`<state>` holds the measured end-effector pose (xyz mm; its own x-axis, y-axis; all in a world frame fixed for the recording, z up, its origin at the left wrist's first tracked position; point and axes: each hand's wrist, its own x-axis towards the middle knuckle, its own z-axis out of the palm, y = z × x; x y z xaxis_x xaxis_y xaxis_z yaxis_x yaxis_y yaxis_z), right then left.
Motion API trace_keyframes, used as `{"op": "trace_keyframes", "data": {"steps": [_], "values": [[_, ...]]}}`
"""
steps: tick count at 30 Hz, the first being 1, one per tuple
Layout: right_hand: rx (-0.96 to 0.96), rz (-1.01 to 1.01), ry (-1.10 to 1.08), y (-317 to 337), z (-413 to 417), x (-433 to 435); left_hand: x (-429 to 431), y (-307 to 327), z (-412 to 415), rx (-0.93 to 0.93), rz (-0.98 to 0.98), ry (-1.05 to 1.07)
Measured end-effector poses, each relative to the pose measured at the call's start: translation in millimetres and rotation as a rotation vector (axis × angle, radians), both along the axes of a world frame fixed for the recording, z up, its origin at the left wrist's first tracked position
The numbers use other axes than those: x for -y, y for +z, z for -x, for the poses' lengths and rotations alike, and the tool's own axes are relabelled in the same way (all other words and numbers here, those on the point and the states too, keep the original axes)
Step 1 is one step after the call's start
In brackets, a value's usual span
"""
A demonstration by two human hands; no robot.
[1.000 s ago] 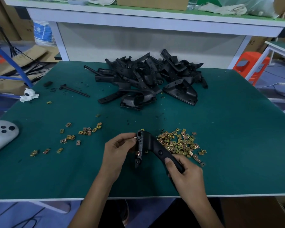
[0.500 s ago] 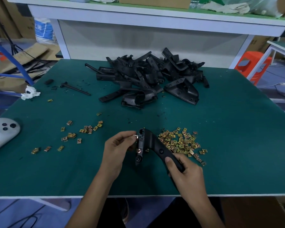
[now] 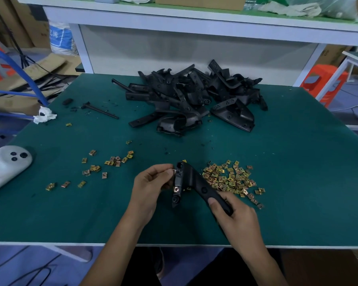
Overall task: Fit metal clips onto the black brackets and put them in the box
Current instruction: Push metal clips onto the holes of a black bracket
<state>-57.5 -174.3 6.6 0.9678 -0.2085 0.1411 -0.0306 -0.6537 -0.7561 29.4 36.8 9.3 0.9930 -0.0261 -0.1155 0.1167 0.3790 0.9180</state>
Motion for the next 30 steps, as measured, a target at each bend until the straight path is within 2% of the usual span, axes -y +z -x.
{"op": "trace_keyframes", "data": {"steps": [4, 10, 17, 30], "values": [[0.016, -0.023, 0.005, 1, 1, 1, -1, 0, 0, 0.014, -0.014, -0.035], [0.058, 0.043, -0.030, 3, 5, -5, 2, 1, 2, 0.082, -0.054, -0.049], [0.078, 0.210, -0.014, 10, 10, -13, 10, 5, 8, 0.096, -0.293, 0.056], [0.075, 0.169, -0.014, 4, 10, -10, 10, 1, 7, 0.091, -0.283, 0.065]]}}
